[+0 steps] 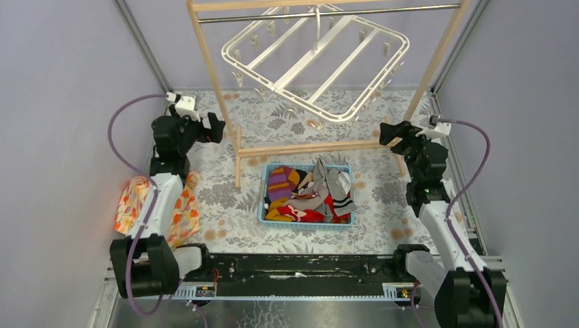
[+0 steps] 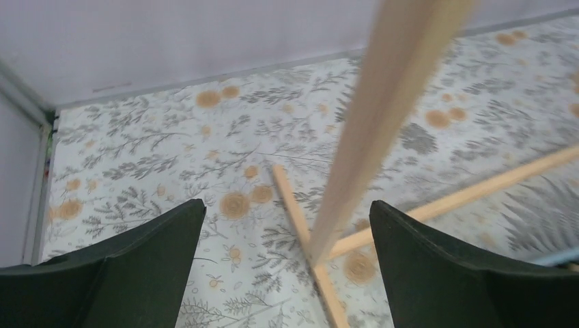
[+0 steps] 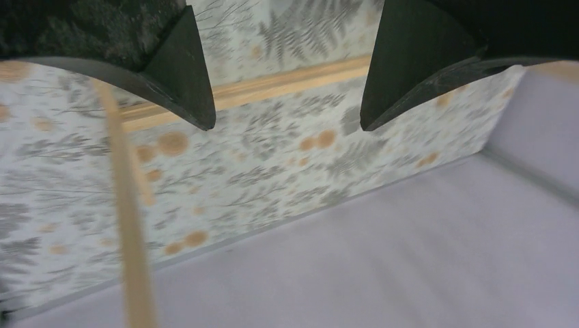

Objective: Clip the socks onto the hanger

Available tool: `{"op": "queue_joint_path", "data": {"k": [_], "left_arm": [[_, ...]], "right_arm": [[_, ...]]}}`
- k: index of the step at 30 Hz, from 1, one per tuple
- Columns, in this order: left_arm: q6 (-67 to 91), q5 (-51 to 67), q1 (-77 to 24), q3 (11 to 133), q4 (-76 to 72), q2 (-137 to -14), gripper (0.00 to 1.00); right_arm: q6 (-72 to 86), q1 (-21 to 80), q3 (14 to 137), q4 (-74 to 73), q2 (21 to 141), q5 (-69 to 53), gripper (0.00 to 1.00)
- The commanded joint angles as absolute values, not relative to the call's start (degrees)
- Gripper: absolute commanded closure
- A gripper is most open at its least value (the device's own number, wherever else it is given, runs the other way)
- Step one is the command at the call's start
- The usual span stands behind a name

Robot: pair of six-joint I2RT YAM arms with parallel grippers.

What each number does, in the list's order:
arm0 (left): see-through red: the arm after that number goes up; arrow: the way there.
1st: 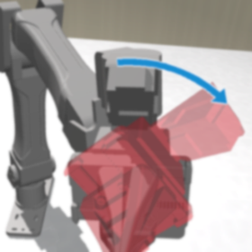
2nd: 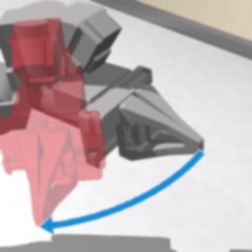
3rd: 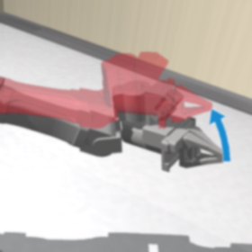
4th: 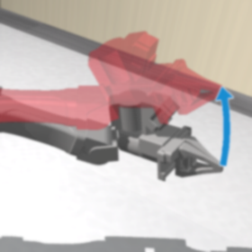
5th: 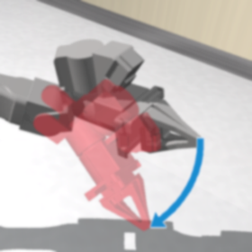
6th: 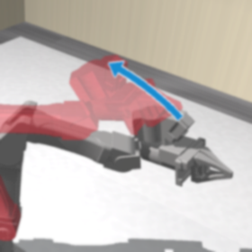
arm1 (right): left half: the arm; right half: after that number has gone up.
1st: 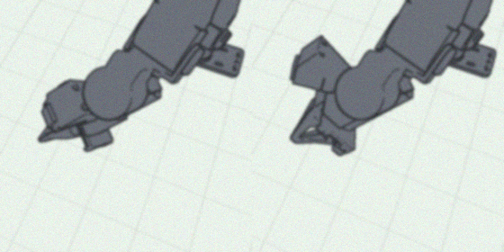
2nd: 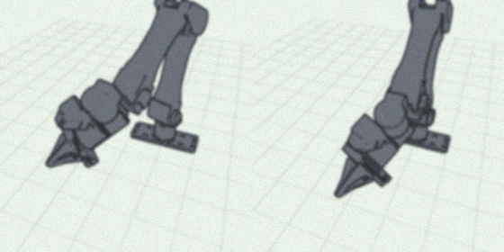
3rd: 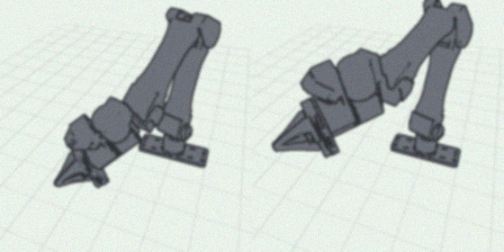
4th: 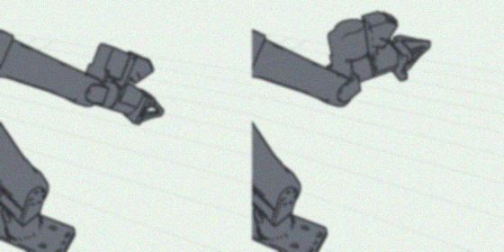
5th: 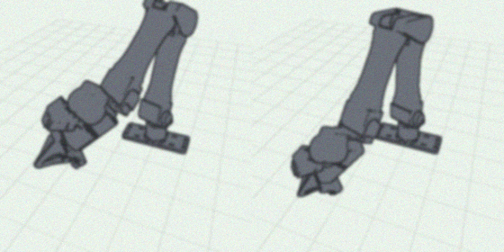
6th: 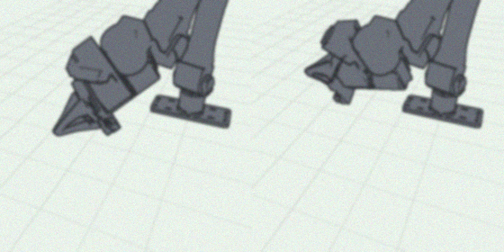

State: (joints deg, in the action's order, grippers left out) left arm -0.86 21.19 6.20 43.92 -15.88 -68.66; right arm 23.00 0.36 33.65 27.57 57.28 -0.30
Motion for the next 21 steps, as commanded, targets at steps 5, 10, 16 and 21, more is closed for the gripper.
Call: {"op": "queue_joint_path", "data": {"k": [5,10,16,21], "left_arm": [[-11.3,37.4,6.7,54.7,30.2,-62.0,0.01],[-11.6,41.8,6.3,56.6,34.6,-61.4,0.01],[-8.6,40.6,2.0,58.7,35.4,-64.5,0.02],[-7.9,40.8,-1.0,60.4,36.7,-65.4,0.01]], "right_arm": [[29.1,1.4,26.6,36.0,41.2,-32.9,0.31],[28.4,5.6,27.2,40.0,37.8,-35.8,0.36],[22.7,11.7,33.9,39.0,38.6,-33.9,0.44],[18.0,14.6,38.0,37.4,40.6,-32.9,0.5]]}}
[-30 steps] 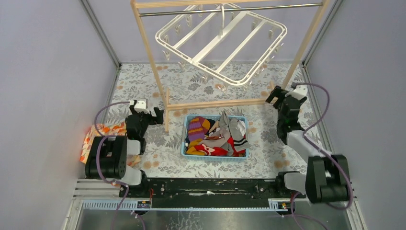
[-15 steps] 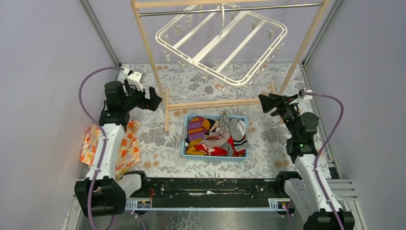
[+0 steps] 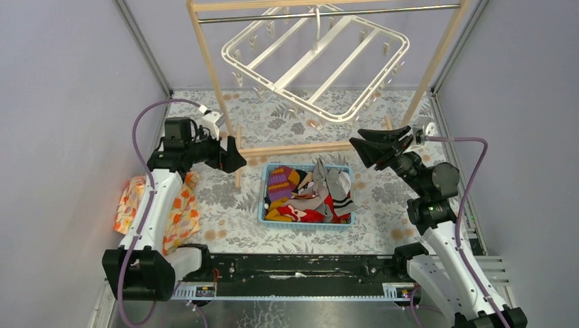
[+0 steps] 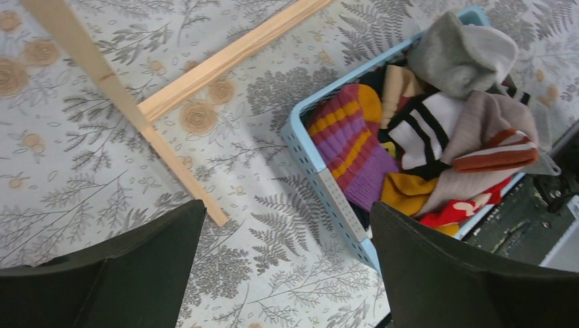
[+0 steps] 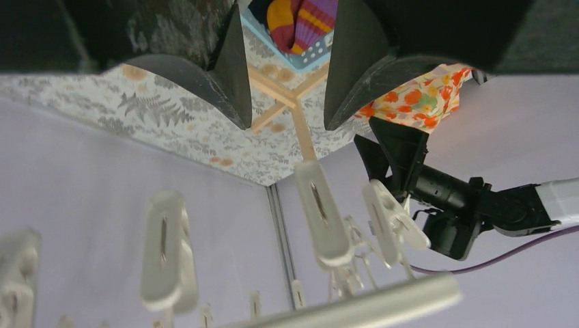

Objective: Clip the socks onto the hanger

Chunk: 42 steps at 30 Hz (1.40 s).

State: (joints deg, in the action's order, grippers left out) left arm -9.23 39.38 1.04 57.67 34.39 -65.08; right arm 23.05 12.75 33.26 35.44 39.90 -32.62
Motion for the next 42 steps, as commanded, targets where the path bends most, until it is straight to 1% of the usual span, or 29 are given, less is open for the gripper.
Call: {"op": "queue_joint_path", "data": {"k": [1,7,13,17,20,23,25,28,33,38,42], "left_arm": [[-7.8,40.7,-1.7,60.6,36.7,-65.6,0.01],[-6.6,38.0,-3.1,64.1,35.3,-68.9,0.02],[-6.2,34.2,-3.2,69.5,32.8,-74.4,0.04],[-4.9,32.4,-3.2,73.5,30.2,-78.5,0.04],[-3.9,30.4,-3.2,76.3,28.4,-81.7,0.05],[-3.1,28.0,-3.2,78.9,26.3,-84.5,0.05],[-2.6,26.4,-3.2,80.1,24.9,-85.9,0.05],[-2.2,24.6,-3.2,81.7,23.3,-87.8,0.06],[-2.5,21.8,-3.2,82.6,21.2,-90.2,0.06],[-1.6,20.5,-3.1,86.0,20.7,-93.6,0.06],[1.2,21.4,-2.5,90.1,20.9,-96.6,0.06]], "right_arm": [[17.2,14.9,38.7,37.1,41.1,-33.0,0.51],[14.7,17.2,41.8,36.9,43.4,-33.5,0.53],[12.0,19.6,44.9,35.8,46.1,-33.5,0.52],[10.3,20.8,46.0,35.7,47.7,-31.8,0.56],[9.2,21.8,47.1,35.4,49.0,-30.9,0.66],[8.3,22.4,47.5,35.3,49.9,-29.7,0.84],[7.8,22.7,47.6,35.3,50.3,-28.6,0.93],[7.2,23.1,47.2,36.1,50.6,-26.4,0.99],[7.1,24.1,47.2,39.7,53.0,-22.3,1.0],[5.9,26.3,50.0,42.5,59.6,-19.0,1.0],[3.0,29.1,52.1,43.8,64.7,-13.8,1.0]]}}
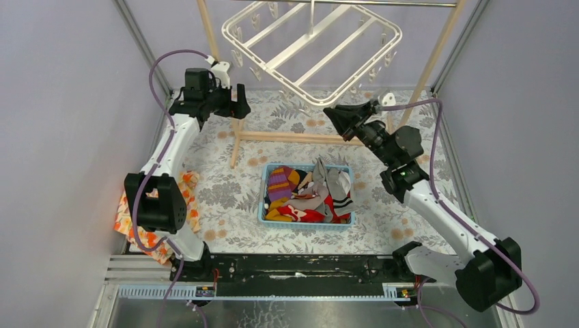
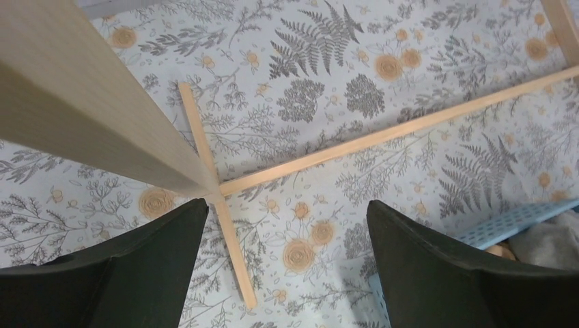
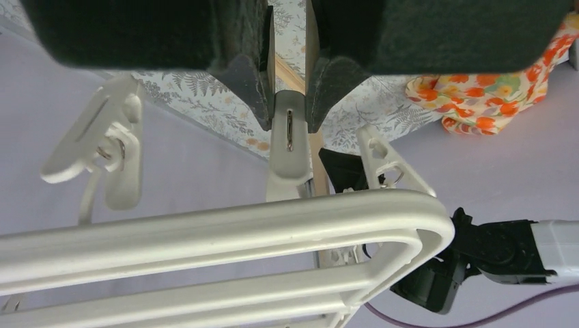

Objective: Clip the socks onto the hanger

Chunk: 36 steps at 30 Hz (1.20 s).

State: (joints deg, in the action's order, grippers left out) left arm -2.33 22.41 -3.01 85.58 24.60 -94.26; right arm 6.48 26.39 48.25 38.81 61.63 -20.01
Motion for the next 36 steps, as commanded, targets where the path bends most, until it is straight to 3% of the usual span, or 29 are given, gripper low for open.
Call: {"op": "queue_joint_path", "data": {"k": [1,5,8,14,18,24,36], "left_arm": [[1.9,21.5,-2.4,91.6,21.3,-97.3,0.06],[2.6,24.3,-2.2,94.5,25.8,-99.2,0.05],[1.1,28.0,-2.2,89.8,29.3,-96.0,0.05],[-4.6,37.4,-2.2,69.6,33.7,-76.6,0.01],[-4.5,42.2,-3.7,64.7,38.5,-65.5,0.01],[2.7,42.1,-10.9,73.2,41.7,-60.1,0.02],[14.0,41.8,-16.5,93.7,37.6,-69.6,0.06]], "right_arm": [[2.4,29.7,52.5,44.0,65.4,-12.7,1.0],[0.3,32.6,53.5,44.4,67.0,-8.7,1.0],[-1.7,34.6,53.1,44.5,66.9,-4.7,1.0],[-4.6,39.7,52.5,44.7,66.6,2.2,1.0],[-6.1,43.4,53.2,45.4,67.9,5.0,1.0],[-9.0,50.2,54.7,47.1,70.7,11.4,1.0],[-10.9,58.2,60.2,45.9,75.9,19.6,1.0]]}}
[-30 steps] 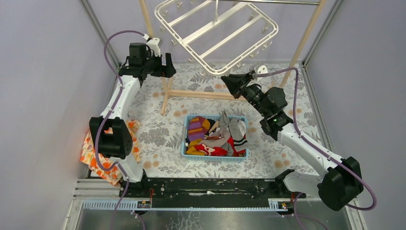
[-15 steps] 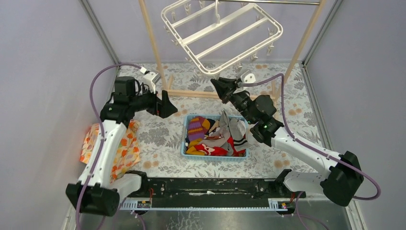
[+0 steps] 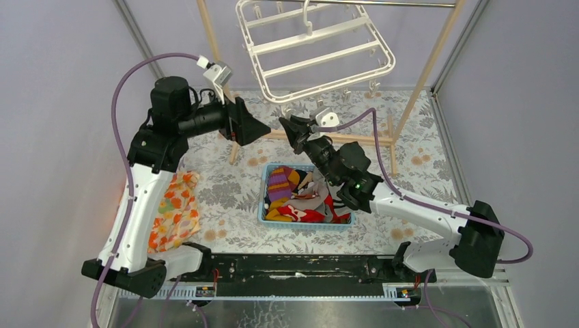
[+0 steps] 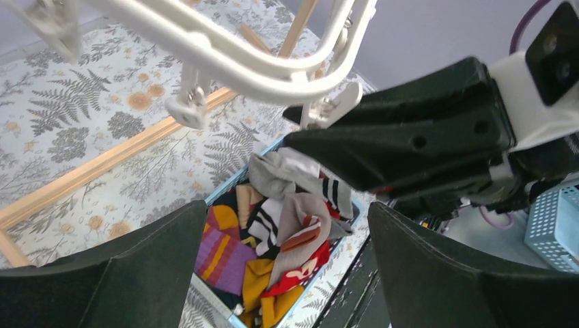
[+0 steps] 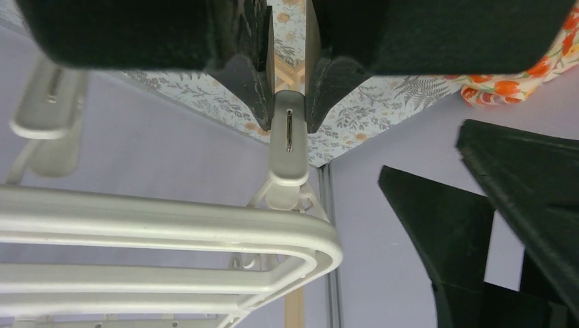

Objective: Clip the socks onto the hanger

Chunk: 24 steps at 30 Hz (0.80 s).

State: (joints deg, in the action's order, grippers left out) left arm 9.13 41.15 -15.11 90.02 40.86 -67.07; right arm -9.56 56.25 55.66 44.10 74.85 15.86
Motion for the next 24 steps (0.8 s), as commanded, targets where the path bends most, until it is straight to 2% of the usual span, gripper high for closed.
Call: {"op": "queue_joint_path", "data": {"k": [1,15,18,24], "left_arm": [[14.3,41.6,-16.9,94.4,37.0,-70.2,0.06],[17.9,40.2,-17.2,94.1,26.2,-71.9,0.07],[18.0,40.6,-17.2,93.3,25.3,-72.2,0.1],[18.9,42.3,-17.3,92.0,24.3,-72.9,0.27]], "right_arm": [[-10.8,58.7,60.8,45.5,76.5,19.9,1.0],[-9.9,63.6,65.4,43.6,80.9,20.9,1.0],[-9.2,63.9,65.3,43.4,80.9,20.7,1.0],[-8.3,64.2,65.4,42.6,81.2,20.3,1.0]]}}
